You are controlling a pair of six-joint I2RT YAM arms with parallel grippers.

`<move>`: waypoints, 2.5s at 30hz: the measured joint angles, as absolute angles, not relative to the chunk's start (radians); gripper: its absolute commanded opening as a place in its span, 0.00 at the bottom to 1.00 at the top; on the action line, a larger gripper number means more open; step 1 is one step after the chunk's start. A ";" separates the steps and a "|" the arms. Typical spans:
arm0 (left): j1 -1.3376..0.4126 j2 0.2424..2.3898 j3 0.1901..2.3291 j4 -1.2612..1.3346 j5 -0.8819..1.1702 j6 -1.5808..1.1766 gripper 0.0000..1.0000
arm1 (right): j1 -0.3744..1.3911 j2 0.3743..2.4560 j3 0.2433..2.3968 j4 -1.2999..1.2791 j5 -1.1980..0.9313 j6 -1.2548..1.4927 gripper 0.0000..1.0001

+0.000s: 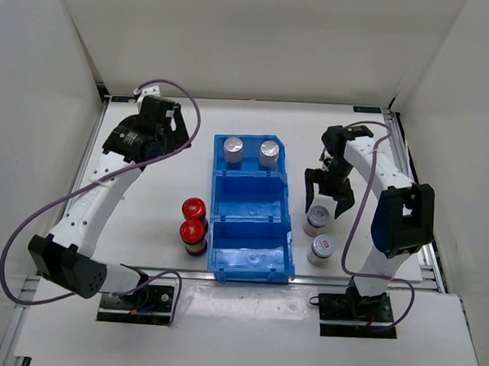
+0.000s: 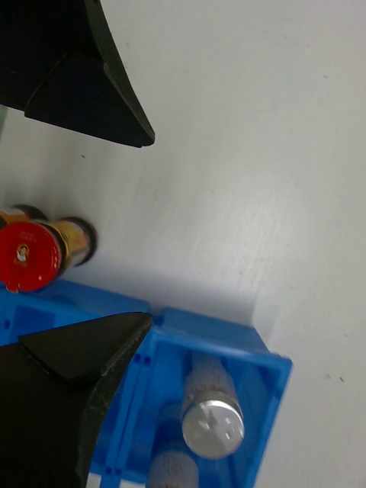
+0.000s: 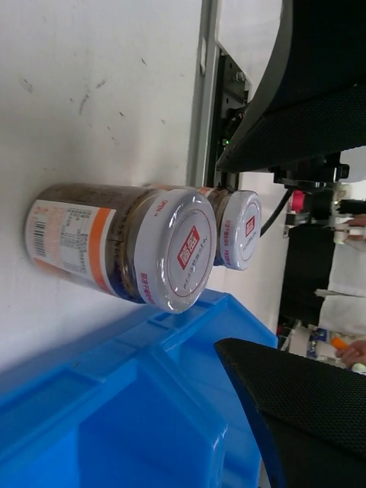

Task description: Organize the condiment bottles

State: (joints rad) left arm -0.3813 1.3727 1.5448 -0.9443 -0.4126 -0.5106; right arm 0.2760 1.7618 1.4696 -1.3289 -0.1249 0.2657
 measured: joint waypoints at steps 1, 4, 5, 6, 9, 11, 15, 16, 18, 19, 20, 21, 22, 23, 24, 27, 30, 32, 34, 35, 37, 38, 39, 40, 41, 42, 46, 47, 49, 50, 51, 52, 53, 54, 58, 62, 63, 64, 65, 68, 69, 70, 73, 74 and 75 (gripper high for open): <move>-0.368 1.354 1.507 -0.948 -0.413 -0.512 1.00 | 0.279 1.763 1.460 -1.329 -0.129 0.266 0.92; -0.342 1.309 1.430 -0.957 -0.411 -0.513 1.00 | 0.293 1.774 1.455 -1.328 -0.138 0.268 0.90; -0.331 1.294 1.408 -0.957 -0.410 -0.512 1.00 | 0.299 1.782 1.455 -1.327 -0.139 0.269 0.90; -0.321 1.280 1.388 -0.961 -0.408 -0.511 1.00 | 0.303 1.793 1.455 -1.326 -0.139 0.273 0.90; -0.295 1.258 1.359 -0.967 -0.403 -0.504 1.00 | 0.317 1.831 1.454 -1.325 -0.130 0.281 0.89; -0.280 1.249 1.351 -0.965 -0.401 -0.498 1.00 | 0.323 1.855 1.450 -1.324 -0.121 0.289 0.88; -0.258 1.240 1.342 -0.964 -0.391 -0.491 1.00 | 0.335 1.884 1.435 -1.327 -0.091 0.309 0.81; -0.255 1.239 1.338 -0.963 -0.385 -0.489 1.00 | 0.337 1.888 1.432 -1.327 -0.084 0.314 0.79; -0.252 1.238 1.325 -0.964 -0.376 -0.482 1.00 | 0.339 1.890 1.422 -1.325 -0.076 0.324 0.72; -0.251 1.238 1.320 -0.964 -0.375 -0.481 1.00 | 0.340 1.890 1.414 -1.325 -0.073 0.330 0.69; -0.251 1.238 1.315 -0.965 -0.373 -0.479 1.00 | 0.342 1.890 1.407 -1.325 -0.070 0.334 0.64; -0.251 1.238 1.311 -0.965 -0.371 -0.477 1.00 | 0.342 1.890 1.403 -1.325 -0.066 0.339 0.60; -0.251 1.238 1.308 -0.965 -0.369 -0.476 1.00 | 0.343 1.890 1.403 -1.326 -0.064 0.343 0.57; -0.251 1.238 1.306 -0.964 -0.368 -0.475 1.00 | 0.345 1.890 1.403 -1.326 -0.061 0.348 0.53; -0.251 1.237 1.302 -0.964 -0.366 -0.474 1.00 | 0.348 1.890 1.404 -1.327 -0.056 0.357 0.49; -0.251 1.227 1.283 -0.960 -0.362 -0.477 1.00 | 0.359 1.890 1.419 -1.329 -0.033 0.382 0.37; -0.251 1.205 1.245 -0.958 -0.359 -0.486 1.00 | 0.377 1.890 1.470 -1.330 0.006 0.406 0.25; -0.251 1.187 1.217 -0.958 -0.356 -0.493 1.00 | 0.392 1.890 1.539 -1.331 0.039 0.419 0.20; -0.252 1.170 1.192 -0.958 -0.355 -0.500 1.00 | 0.413 1.890 1.622 -1.328 0.066 0.429 0.12; -0.252 1.163 1.183 -0.958 -0.354 -0.504 1.00 | 0.424 1.890 1.663 -1.328 0.077 0.435 0.10; -0.254 1.148 1.166 -0.956 -0.354 -0.511 1.00 | 0.450 1.889 1.748 -1.323 0.094 0.442 0.04; -0.256 1.143 1.160 -0.957 -0.354 -0.514 1.00 | 0.464 1.889 1.788 -1.321 0.102 0.443 0.03; -0.258 1.138 1.157 -0.957 -0.354 -0.516 1.00 | 0.481 1.887 1.825 -1.318 0.108 0.443 0.01; -0.262 1.134 1.155 -0.955 -0.354 -0.517 1.00 | 0.497 1.885 1.853 -1.316 0.110 0.442 0.01; -0.266 1.130 1.153 -0.953 -0.355 -0.518 1.00 | 0.513 1.885 1.880 -1.319 0.112 0.442 0.01; -0.269 1.127 1.152 -0.951 -0.355 -0.519 1.00 | 0.529 1.885 1.905 -1.319 0.115 0.441 0.01; -0.286 1.110 1.150 -0.942 -0.358 -0.521 1.00 | 0.595 1.885 1.971 -1.326 0.117 0.431 0.01; -0.288 1.105 1.148 -0.940 -0.360 -0.522 1.00 | 0.607 1.886 1.980 -1.330 0.117 0.425 0.01; -0.293 1.093 1.140 -0.938 -0.361 -0.522 1.00 | 0.631 1.888 1.991 -1.337 0.105 0.413 0.01; -0.298 1.089 1.135 -0.938 -0.363 -0.522 1.00 | 0.642 1.893 1.999 -1.340 0.099 0.407 0.01; -0.299 1.085 1.133 -0.938 -0.365 -0.522 1.00 | 0.650 1.897 2.003 -1.340 0.093 0.401 0.01; -0.301 1.082 1.131 -0.938 -0.368 -0.522 1.00 | 0.657 1.902 2.008 -1.343 0.086 0.392 0.01; -0.302 1.079 1.129 -0.937 -0.372 -0.522 1.00 | 0.664 1.909 2.014 -1.345 0.081 0.382 0.01; -0.303 1.076 1.125 -0.936 -0.375 -0.522 1.00 | 0.669 1.917 2.016 -1.345 0.071 0.374 0.01; -0.305 1.071 1.121 -0.937 -0.381 -0.524 1.00 | 0.677 1.963 2.024 -1.345 0.017 0.332 0.01; -0.312 1.067 1.121 -0.935 -0.387 -0.523 1.00 | 0.676 2.006 2.002 -1.337 -0.016 0.295 0.01; -0.315 1.066 1.121 -0.935 -0.392 -0.521 1.00 | 0.676 2.017 1.994 -1.338 -0.021 0.285 0.01; -0.319 1.066 1.121 -0.935 -0.397 -0.520 1.00 | 0.676 2.030 1.990 -1.339 -0.025 0.274 0.01; -0.323 1.066 1.121 -0.935 -0.403 -0.517 1.00 | 0.676 2.042 1.987 -1.339 -0.029 0.265 0.01; -0.331 1.066 1.121 -0.935 -0.414 -0.511 1.00 | 0.676 2.082 1.977 -1.336 -0.032 0.245 0.01; -0.334 1.066 1.121 -0.935 -0.416 -0.509 1.00 | 0.676 2.092 1.964 -1.330 -0.033 0.241 0.01; -0.336 1.066 1.121 -0.935 -0.419 -0.506 1.00 | 0.676 2.100 1.951 -1.327 -0.034 0.235 0.01; -0.338 1.066 1.121 -0.935 -0.429 -0.501 1.00 | 0.676 2.102 1.921 -1.305 -0.020 0.224 0.01; -0.338 1.065 1.121 -0.934 -0.431 -0.499 1.00 | 0.676 2.100 1.914 -1.303 -0.021 0.224 0.03; -0.338 1.065 1.121 -0.935 -0.432 -0.498 1.00 | 0.677 2.098 1.908 -1.295 -0.016 0.223 0.10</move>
